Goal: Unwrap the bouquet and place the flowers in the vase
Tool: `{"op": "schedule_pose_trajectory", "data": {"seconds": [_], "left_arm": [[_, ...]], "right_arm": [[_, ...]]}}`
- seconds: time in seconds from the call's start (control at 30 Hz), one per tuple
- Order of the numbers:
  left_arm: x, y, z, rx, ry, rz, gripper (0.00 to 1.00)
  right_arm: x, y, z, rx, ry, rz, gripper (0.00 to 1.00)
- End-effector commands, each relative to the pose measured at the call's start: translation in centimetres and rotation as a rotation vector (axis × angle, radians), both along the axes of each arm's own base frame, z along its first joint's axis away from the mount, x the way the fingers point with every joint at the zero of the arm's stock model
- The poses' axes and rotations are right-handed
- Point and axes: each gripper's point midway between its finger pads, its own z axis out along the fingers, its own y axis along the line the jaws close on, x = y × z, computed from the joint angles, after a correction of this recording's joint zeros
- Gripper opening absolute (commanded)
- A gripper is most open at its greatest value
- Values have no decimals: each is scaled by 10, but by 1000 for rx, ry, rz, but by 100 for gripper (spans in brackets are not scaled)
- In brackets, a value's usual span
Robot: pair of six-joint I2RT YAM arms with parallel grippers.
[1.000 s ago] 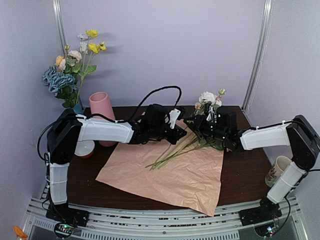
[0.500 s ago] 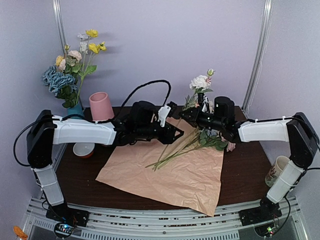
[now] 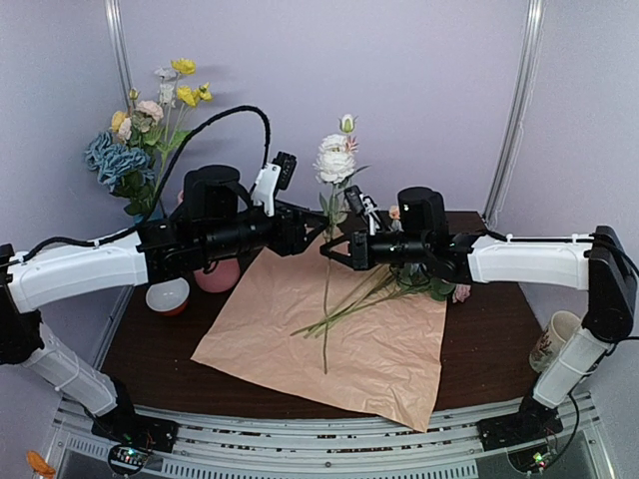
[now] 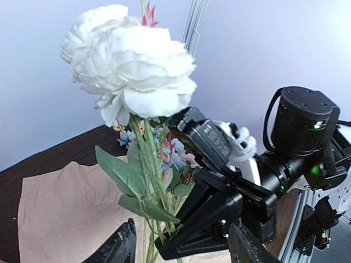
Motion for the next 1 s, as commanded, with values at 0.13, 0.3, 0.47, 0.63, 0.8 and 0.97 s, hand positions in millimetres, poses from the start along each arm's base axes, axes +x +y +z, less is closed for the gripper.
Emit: {"op": "schedule_pose_trajectory", "data": {"seconds": [0.13,0.3,0.47,0.63,0.8,0.97], "left_arm": [[-6,-5,-10,10,49,-33,58],[-3,-7,-13,-4,65,-20,48],[-7,-19,-17,-16,77,-73,28],[-10,-23,-7,-57,54,-100,0],[7,1,13,-61,-7,50,0],[26,32,47,-4,-108,206,0]], "right_arm": [[-41,18,48,-7,-204,134,0],[-50,18,57,-3,-240,130,0],[-53,17,60,-2,-250,125,0],[-50,15,57,-25,-255,98,0],[-45,8,52,-36,-256,46,48],[-39,-6,45,-55,-250,-34,90]]}}
